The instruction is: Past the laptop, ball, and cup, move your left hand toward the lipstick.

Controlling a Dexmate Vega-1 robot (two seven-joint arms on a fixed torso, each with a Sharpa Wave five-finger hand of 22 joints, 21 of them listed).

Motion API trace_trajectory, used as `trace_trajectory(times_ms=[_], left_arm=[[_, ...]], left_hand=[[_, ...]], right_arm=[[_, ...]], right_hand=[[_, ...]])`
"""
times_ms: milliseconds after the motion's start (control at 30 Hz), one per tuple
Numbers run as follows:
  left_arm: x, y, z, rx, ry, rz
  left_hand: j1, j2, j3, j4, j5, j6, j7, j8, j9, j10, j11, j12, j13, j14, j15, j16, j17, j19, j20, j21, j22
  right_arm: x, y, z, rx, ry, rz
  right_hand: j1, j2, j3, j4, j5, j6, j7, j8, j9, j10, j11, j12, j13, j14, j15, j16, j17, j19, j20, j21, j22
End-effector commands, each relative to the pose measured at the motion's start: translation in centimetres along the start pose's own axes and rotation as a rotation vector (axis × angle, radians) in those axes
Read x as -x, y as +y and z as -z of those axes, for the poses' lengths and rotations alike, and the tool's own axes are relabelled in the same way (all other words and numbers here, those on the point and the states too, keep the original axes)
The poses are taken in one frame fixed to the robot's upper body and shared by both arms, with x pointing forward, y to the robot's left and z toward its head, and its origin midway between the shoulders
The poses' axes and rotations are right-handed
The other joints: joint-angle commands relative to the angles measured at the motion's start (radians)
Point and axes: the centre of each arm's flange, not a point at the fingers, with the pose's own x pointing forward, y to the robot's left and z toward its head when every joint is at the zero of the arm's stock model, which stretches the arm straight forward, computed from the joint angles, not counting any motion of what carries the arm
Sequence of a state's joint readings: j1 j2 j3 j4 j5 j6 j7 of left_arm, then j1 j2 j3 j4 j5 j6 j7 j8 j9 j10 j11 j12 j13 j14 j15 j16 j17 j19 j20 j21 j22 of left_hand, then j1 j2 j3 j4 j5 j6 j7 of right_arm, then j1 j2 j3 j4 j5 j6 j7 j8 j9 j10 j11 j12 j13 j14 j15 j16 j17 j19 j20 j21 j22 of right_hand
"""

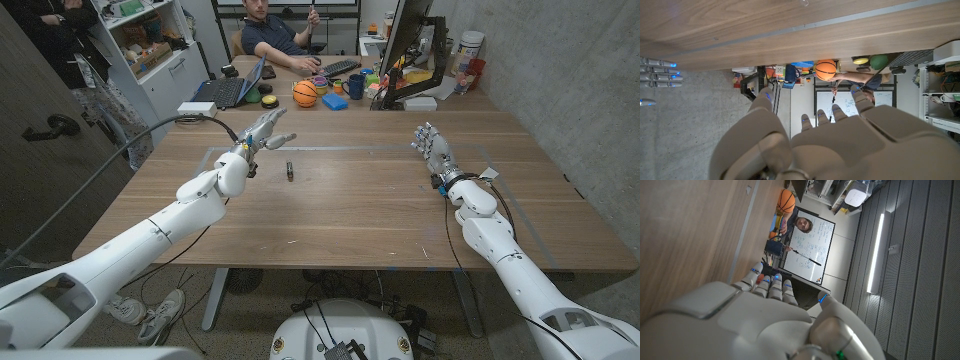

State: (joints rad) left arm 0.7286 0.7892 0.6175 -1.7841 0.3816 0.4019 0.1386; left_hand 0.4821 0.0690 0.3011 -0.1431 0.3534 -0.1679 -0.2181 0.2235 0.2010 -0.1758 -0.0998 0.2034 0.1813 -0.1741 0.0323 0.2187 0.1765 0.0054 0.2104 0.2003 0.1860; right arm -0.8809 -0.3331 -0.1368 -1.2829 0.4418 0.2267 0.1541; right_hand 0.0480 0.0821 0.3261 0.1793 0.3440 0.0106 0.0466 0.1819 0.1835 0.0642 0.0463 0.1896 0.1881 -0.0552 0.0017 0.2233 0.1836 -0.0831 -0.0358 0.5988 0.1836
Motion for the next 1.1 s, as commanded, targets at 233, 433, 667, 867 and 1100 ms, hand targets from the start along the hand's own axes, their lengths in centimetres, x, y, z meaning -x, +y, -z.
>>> trace_trajectory(times_ms=[233, 433, 667, 867, 1100], left_arm=[[-1.0, -0.5, -0.2, -0.077, 0.025, 0.153], [-1.3, -0.6, -0.5, -0.108, 0.024, 0.215], [-1.6, -0.8, -0.8, -0.134, 0.029, 0.266], [-1.8, -0.9, -1.0, -0.15, 0.041, 0.289], [-1.9, -1.1, -1.1, -0.169, 0.055, 0.337]], left_hand=[[0.044, -0.009, -0.006, -0.014, 0.004, -0.02, -0.004, 0.009, 0.002, -0.054, 0.003, 0.005, 0.002, -0.028, -0.001, 0.009, 0.003, 0.025, 0.003, 0.007, -0.001], [0.094, -0.027, -0.023, -0.016, 0.006, 0.018, -0.004, 0.016, 0.001, -0.019, -0.002, -0.002, 0.002, 0.008, -0.009, 0.011, 0.003, 0.068, -0.008, 0.011, -0.002], [0.122, -0.03, -0.032, -0.013, 0.007, 0.038, -0.004, 0.018, 0.001, 0.0, -0.006, -0.005, 0.002, 0.015, -0.02, 0.006, 0.003, 0.058, -0.018, 0.001, -0.002], [0.139, -0.03, -0.037, -0.01, 0.006, 0.05, -0.004, 0.018, 0.001, 0.048, -0.016, 0.006, 0.002, 0.037, -0.033, 0.01, 0.002, 0.068, -0.024, 0.003, -0.002], [0.149, -0.029, -0.039, -0.01, 0.006, 0.06, -0.004, 0.02, 0.001, 0.058, -0.017, 0.005, 0.003, 0.044, -0.039, 0.009, 0.002, 0.071, -0.027, 0.003, -0.002]], right_arm=[[-0.1, 0.1, 0.0, 0.002, -0.003, 0.003], [0.0, 0.0, 0.1, 0.002, -0.003, 0.004], [0.0, 0.0, 0.1, 0.007, -0.006, 0.004], [0.0, 0.0, 0.2, -0.001, -0.003, 0.007], [0.0, -0.1, 0.2, 0.001, -0.007, 0.008]], right_hand=[[-0.004, 0.075, -0.002, -0.004, 0.006, 0.004, 0.006, 0.006, 0.004, 0.011, 0.005, 0.007, 0.002, 0.007, 0.003, 0.005, 0.003, 0.003, 0.0, -0.005, 0.002], [-0.004, 0.076, -0.003, -0.003, 0.006, 0.001, 0.006, 0.005, 0.004, 0.009, 0.003, 0.006, 0.002, 0.007, 0.003, 0.004, 0.003, 0.002, 0.001, -0.008, 0.002], [-0.004, 0.076, -0.004, -0.003, 0.006, -0.004, 0.006, 0.004, 0.004, 0.007, 0.002, 0.005, 0.002, 0.008, 0.004, 0.004, 0.003, 0.001, 0.0, -0.012, 0.002], [-0.004, 0.076, -0.004, -0.003, 0.006, -0.004, 0.005, 0.004, 0.004, 0.008, 0.004, 0.006, 0.002, 0.008, 0.004, 0.003, 0.003, 0.001, 0.0, -0.014, 0.002], [-0.005, 0.076, -0.005, -0.003, 0.007, -0.004, 0.004, 0.005, 0.004, 0.008, 0.002, 0.006, 0.002, 0.009, 0.005, 0.003, 0.003, 0.003, 0.0, -0.016, 0.002]])
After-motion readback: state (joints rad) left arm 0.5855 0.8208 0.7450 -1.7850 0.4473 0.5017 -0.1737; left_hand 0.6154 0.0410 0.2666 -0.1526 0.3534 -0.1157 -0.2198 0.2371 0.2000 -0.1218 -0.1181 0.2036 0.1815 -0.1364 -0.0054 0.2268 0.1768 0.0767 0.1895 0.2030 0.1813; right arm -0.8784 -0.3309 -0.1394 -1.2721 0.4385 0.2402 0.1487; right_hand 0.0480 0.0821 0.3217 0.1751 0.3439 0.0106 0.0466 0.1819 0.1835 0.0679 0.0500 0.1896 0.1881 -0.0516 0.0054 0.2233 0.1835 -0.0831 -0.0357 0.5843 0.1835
